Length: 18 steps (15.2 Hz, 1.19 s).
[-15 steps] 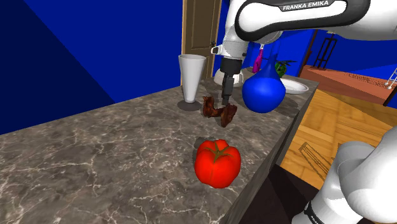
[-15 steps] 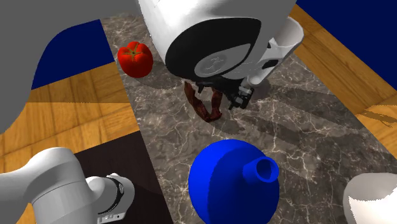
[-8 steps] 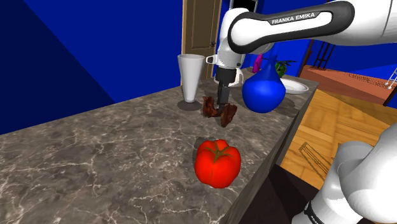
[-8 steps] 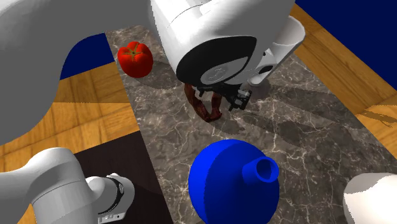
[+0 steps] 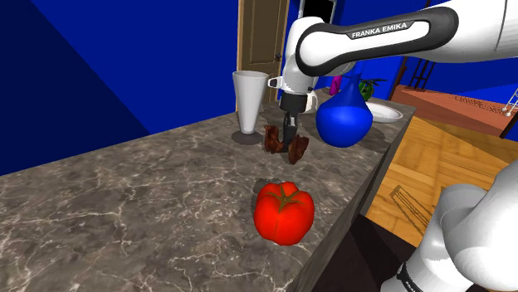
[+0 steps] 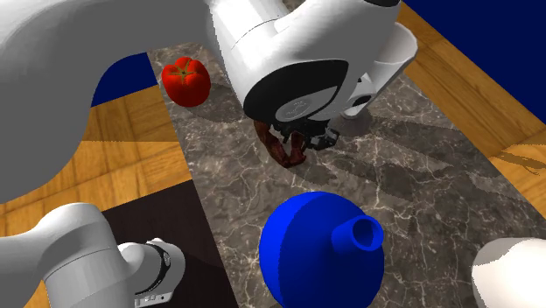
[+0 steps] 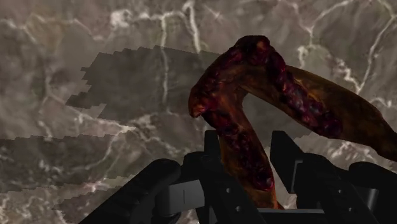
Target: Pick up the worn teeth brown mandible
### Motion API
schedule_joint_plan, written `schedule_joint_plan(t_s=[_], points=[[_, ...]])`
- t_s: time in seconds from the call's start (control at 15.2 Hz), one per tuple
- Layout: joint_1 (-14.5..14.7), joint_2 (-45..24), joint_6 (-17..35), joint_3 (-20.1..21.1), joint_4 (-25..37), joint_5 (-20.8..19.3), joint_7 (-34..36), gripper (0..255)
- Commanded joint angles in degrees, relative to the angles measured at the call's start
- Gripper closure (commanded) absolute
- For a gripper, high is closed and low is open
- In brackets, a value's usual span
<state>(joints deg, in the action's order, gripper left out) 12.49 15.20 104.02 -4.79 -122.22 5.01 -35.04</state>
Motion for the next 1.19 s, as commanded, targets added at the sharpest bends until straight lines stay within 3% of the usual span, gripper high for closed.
schedule_joint_plan(t_s=[0.0,1.12], points=[[0.03,-0.14,0.06,0.04,-0.16,0.02,0.01,255],[0.01,-0.22,-11.24,-0.09,11.24,-0.15,0.86,255]])
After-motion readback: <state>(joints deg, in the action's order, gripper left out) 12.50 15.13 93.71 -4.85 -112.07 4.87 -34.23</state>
